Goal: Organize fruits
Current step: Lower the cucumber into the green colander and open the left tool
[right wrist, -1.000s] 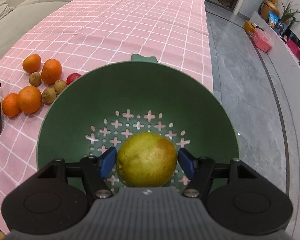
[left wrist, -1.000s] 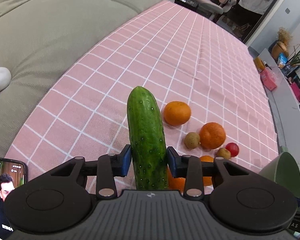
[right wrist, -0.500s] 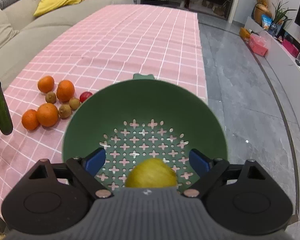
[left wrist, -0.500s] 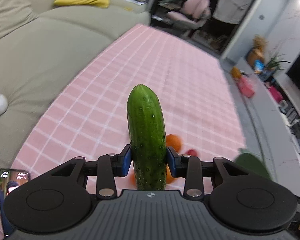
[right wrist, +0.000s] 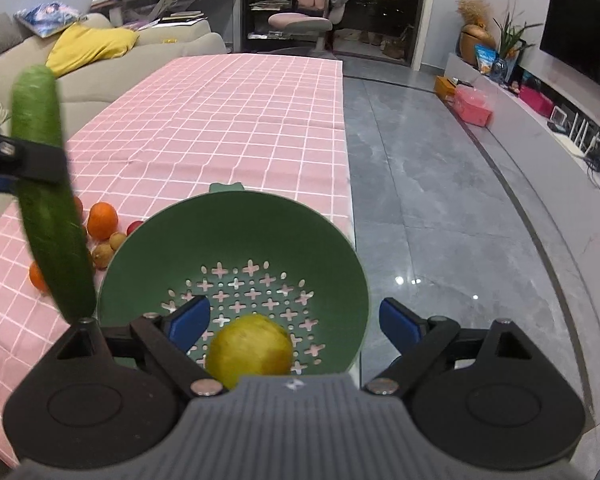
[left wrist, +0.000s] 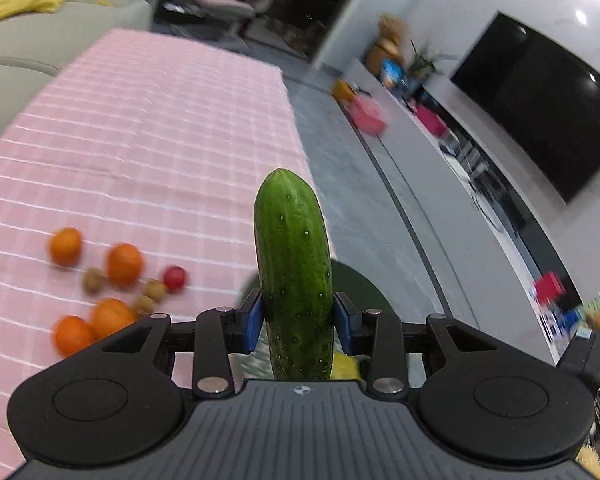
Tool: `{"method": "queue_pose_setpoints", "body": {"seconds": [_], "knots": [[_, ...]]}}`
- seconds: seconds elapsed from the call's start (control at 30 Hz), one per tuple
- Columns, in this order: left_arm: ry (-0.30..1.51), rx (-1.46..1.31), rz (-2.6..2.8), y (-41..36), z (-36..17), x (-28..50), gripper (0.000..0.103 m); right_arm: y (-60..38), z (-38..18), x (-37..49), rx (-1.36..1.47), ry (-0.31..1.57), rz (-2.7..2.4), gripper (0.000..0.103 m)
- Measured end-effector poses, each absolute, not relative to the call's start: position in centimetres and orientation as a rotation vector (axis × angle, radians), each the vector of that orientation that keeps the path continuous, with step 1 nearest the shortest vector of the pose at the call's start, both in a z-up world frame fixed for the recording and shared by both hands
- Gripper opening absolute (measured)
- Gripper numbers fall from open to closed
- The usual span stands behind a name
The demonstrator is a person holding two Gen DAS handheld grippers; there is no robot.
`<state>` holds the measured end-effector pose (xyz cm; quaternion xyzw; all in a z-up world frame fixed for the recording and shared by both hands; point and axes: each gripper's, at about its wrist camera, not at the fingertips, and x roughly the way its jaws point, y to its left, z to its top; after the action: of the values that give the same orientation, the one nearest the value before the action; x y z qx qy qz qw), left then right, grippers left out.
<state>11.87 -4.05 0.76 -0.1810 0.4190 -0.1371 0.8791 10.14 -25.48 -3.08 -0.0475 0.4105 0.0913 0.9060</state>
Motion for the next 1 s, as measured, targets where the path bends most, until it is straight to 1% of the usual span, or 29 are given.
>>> {"method": "queue_pose_setpoints", "body": {"seconds": [0.33, 0.7, 1.0], "knots": [[1.029, -0.338, -0.329, -6.8, -4.1, 13.6, 0.041, -25.6, -4.2, 10.7, -0.096, 0.865, 0.179, 0.088], [1.122, -0.295, -0.312, -7.7, -6.6, 15.2, 0.042, -25.2, -5.4, 11.7, -0.101, 0.904, 0.173, 0.088], [1.168, -0.223, -0.292, -8.7, -7.4, 16.4, 0.045, -24.9, -5.7, 11.9, -0.121, 0.917, 0.174, 0.088]]}}
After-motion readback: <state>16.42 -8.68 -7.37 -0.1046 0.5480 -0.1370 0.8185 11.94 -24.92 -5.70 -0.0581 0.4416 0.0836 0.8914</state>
